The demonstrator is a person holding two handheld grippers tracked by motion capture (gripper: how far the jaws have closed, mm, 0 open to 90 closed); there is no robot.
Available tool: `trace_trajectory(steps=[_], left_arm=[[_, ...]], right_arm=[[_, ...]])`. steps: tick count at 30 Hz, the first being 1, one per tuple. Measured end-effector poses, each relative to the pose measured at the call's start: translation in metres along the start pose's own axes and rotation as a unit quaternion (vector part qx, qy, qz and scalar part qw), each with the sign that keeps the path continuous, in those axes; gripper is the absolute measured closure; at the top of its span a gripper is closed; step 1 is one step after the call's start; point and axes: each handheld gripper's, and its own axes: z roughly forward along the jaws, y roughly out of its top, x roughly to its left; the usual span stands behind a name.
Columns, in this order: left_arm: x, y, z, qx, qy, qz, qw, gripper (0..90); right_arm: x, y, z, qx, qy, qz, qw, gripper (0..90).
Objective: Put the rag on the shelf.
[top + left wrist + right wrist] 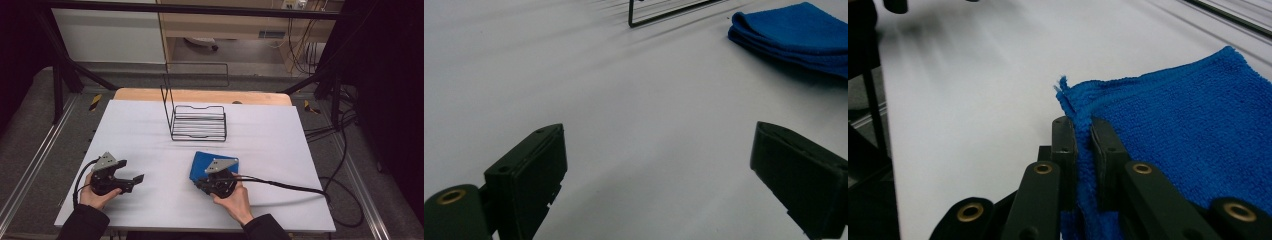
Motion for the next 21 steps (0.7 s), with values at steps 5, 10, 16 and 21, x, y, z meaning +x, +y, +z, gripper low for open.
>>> trace_trajectory(steps=[5,10,16,21], left_arm=[[0.0,0.0,0.0,0.0,0.0,0.001,1.0,8.2],[0.0,0.0,0.0,0.0,0.0,0.0,1.0,8.2],[0.0,0.0,0.0,0.001,0.0,0.0,1.0,8.3],[0.0,0.0,0.0,0.001,-0.001,0.0,1.0,8.2]], right_arm=[[0.014,0.004,0.007,0.003,0.021,-0.014,0.9997,82.8],[0.023,0.004,0.011,0.005,0.036,-0.023,0.9991,82.6],[0.028,0.003,0.014,0.008,0.045,-0.028,0.9985,81.9],[0.028,0.0,0.02,0.016,0.053,-0.02,0.9983,74.6]])
